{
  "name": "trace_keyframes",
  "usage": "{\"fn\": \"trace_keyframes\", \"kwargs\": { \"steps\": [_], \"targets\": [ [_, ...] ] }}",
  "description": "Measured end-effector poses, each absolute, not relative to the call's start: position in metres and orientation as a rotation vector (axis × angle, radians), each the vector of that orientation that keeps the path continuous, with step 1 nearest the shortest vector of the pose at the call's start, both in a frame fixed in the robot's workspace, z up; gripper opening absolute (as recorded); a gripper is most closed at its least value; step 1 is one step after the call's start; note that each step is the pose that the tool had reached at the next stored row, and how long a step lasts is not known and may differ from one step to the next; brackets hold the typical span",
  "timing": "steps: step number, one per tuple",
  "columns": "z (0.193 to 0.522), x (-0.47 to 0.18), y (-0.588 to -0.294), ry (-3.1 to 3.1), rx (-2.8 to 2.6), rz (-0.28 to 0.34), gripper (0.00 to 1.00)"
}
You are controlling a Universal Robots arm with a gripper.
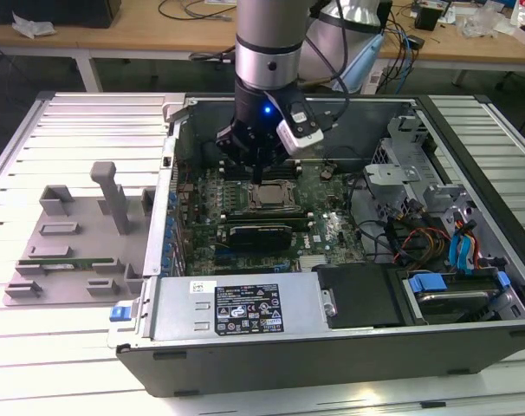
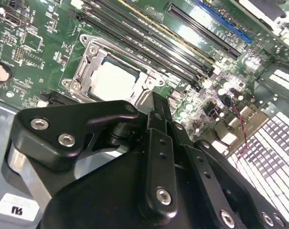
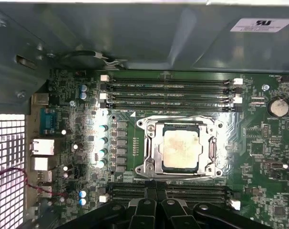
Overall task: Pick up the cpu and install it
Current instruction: 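Install the second cpu locking lever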
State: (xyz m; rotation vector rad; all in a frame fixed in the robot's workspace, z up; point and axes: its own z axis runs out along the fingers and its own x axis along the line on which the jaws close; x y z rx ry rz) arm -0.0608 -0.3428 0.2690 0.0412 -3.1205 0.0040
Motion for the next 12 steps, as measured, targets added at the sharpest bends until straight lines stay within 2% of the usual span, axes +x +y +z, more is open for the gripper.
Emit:
{"fn": "trace_keyframes", "kwargs": {
  "steps": [12],
  "targets": [
    [0.2727,-0.0522,-0.3401,-3.115,0.041,0.004,0.11]
  ]
}}
